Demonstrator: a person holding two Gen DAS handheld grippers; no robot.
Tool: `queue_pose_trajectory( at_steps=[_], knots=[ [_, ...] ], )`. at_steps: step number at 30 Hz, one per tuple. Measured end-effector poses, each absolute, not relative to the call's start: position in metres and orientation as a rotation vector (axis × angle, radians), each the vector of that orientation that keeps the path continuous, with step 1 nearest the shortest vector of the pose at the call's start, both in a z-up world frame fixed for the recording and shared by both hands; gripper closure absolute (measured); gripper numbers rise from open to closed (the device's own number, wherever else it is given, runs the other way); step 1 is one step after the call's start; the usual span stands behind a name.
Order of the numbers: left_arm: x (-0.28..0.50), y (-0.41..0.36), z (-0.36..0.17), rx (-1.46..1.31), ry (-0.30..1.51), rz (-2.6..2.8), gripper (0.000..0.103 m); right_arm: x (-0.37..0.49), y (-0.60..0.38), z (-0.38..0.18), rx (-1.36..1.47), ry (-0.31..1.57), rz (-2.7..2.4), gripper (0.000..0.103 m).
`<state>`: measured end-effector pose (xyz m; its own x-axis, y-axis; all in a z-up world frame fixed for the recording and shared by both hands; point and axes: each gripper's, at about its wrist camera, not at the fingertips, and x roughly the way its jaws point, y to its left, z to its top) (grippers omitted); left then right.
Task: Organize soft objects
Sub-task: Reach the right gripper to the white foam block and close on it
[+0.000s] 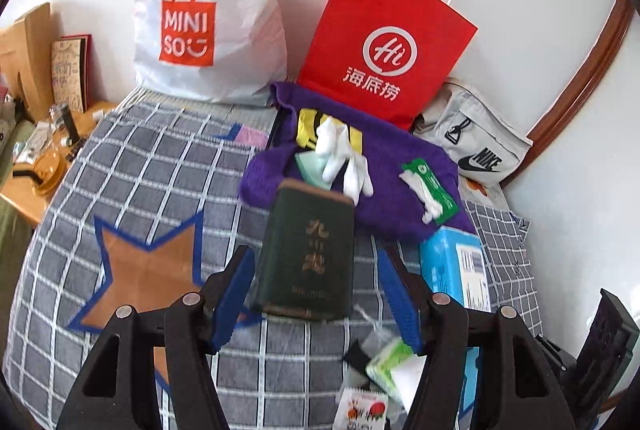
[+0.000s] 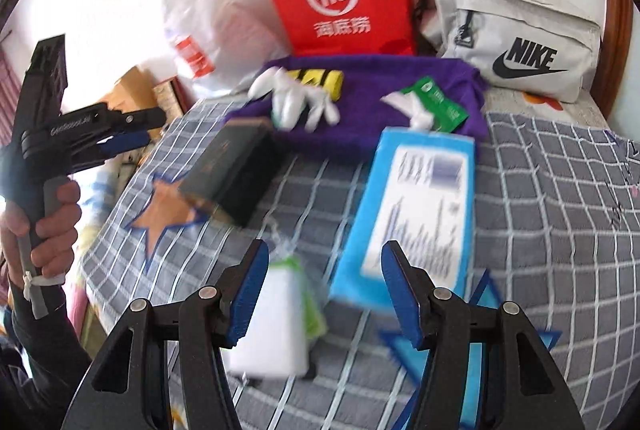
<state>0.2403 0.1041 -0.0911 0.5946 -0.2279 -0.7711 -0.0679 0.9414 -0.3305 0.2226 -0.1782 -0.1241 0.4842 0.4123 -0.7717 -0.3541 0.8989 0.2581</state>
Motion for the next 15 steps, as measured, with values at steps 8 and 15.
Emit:
queue_pose_trajectory(
  at_steps=[8,15],
  knots=[
    [0.196,0.106,-0.112,-0.364,0.961,-0.097,0.041,0.177,-0.151,-0.137,-0.034,0.923,0.498,0.034],
    [0.168,0.112,-0.139,-0.384,1.004,-0.094,0.041,0.170,-0.131,-0.161,-0.097,0.945,0.490,0.031]
  ],
)
